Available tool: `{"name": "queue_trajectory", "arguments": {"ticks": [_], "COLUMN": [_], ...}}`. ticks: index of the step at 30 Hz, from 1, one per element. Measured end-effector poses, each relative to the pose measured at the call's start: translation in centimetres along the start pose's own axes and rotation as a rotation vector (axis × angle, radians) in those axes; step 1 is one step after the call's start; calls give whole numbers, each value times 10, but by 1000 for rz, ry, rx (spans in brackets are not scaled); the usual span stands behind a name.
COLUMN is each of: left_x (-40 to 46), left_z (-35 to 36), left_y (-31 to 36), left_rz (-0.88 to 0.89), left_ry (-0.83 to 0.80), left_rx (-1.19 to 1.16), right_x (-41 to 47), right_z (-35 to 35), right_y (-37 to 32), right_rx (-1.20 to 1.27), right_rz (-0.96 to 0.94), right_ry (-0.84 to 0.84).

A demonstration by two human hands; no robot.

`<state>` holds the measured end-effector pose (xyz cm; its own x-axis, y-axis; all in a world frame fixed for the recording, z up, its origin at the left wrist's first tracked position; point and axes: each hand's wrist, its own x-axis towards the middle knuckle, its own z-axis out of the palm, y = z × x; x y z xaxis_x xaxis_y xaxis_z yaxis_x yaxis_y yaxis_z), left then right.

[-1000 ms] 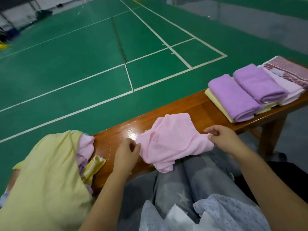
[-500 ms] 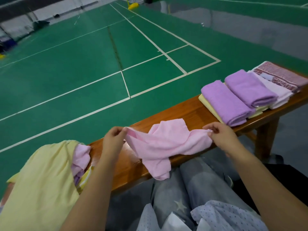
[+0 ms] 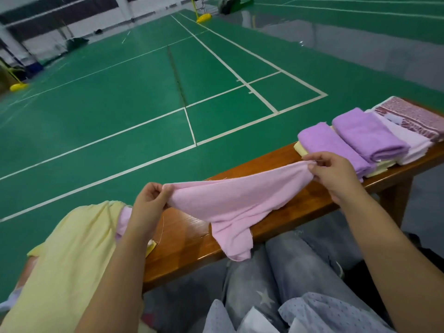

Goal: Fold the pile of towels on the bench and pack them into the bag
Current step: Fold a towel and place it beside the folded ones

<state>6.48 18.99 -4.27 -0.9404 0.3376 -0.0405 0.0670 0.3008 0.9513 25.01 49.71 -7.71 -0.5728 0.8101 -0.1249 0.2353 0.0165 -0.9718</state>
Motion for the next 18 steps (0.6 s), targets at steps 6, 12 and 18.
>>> {"name": "queue_trajectory", "arguments": {"ticks": [6,12,18], "left_x": [9,27,45], "left_z": [-26,-43,-55], "left_y": [10,45,120], "left_rz": [30,178,469], "left_ry": [-266,-262,40], "left_rx": [189,356,-50], "right_x": [11,23,25], "right_z": [-9,-8,-18], "right_y": [-19,-72,-173], "right_rx": [11,35,86], "right_rz": [-89,-252,-611], "right_ry": [15,13,104]}}
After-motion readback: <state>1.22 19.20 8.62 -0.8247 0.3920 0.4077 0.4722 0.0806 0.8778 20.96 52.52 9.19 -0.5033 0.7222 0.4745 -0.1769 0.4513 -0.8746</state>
